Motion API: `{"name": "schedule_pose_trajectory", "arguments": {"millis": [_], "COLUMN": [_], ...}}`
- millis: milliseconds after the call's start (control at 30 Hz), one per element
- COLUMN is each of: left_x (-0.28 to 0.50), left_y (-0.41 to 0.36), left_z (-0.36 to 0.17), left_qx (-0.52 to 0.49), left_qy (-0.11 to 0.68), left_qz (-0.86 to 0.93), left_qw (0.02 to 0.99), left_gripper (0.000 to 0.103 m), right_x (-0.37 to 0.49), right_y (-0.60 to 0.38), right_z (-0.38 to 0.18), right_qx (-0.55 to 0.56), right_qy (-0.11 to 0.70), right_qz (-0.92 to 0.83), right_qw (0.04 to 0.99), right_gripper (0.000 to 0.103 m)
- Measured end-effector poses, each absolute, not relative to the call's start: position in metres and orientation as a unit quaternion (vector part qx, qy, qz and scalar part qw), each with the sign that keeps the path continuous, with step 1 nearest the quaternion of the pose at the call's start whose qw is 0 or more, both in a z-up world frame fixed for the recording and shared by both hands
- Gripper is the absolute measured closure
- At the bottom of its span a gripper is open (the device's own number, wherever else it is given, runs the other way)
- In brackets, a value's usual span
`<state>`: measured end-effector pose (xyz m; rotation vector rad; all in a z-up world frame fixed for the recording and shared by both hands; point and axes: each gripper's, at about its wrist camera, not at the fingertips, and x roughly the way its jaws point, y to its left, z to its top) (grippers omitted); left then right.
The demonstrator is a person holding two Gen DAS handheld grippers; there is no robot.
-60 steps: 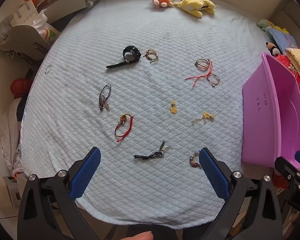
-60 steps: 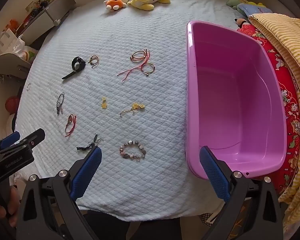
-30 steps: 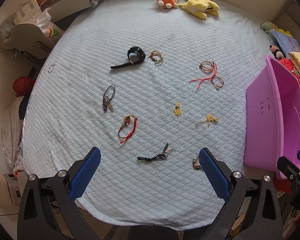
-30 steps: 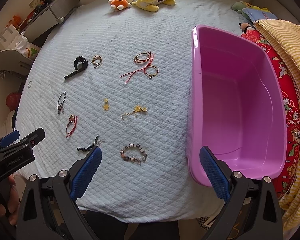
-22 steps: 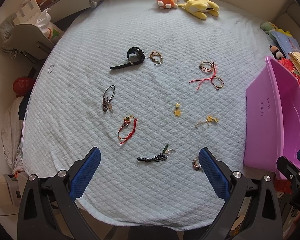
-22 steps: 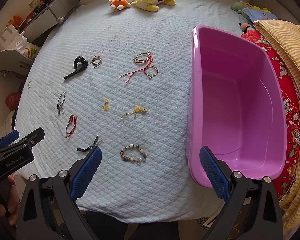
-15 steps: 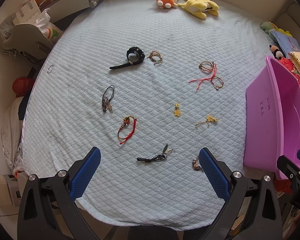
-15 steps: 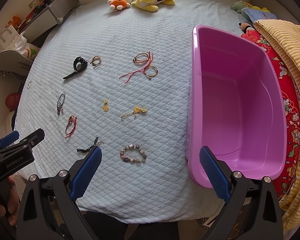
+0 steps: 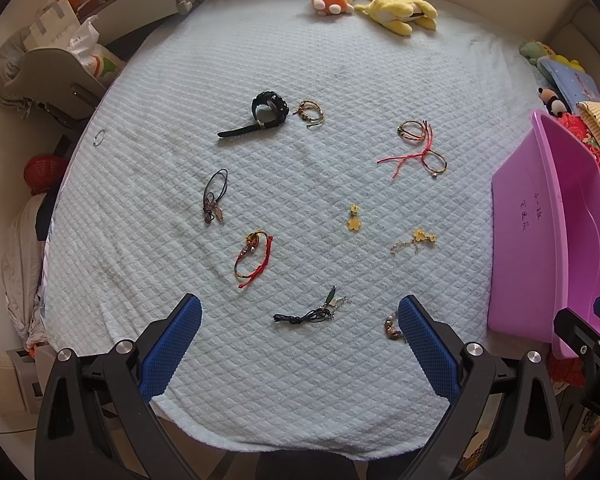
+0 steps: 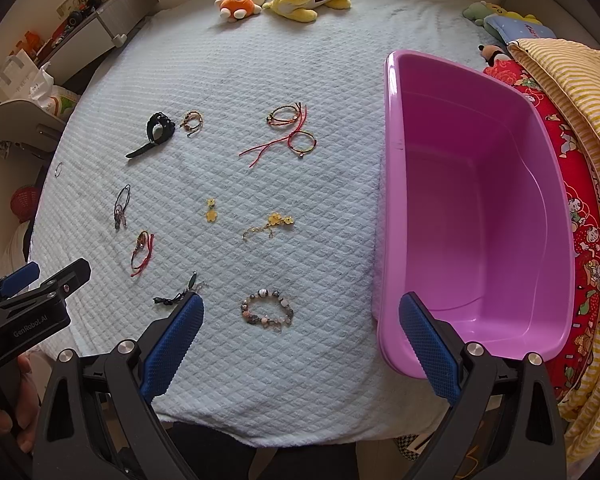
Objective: Organize jewelry
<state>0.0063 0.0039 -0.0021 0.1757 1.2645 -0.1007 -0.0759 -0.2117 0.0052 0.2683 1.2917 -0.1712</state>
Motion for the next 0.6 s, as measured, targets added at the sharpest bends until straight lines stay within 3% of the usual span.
{"name": "schedule_pose_trajectory", "arguments": {"millis": [600], "left_x": [0.0074], "left_y": [0.0039], "left_z": [-0.0019], "left_qx": [0.082], "left_qy": [0.590], "left_qz": [-0.047], "left_qw": [0.802], "left_gripper": [0.006], "right_x": [-0.0744], "right_y": [-0.2119], "right_z": [0.0054], "right_qx": [0.122], "right_qy": [0.599], "right_qz": [-0.079], "right_qw": [0.788], "right_gripper": [0.009]}}
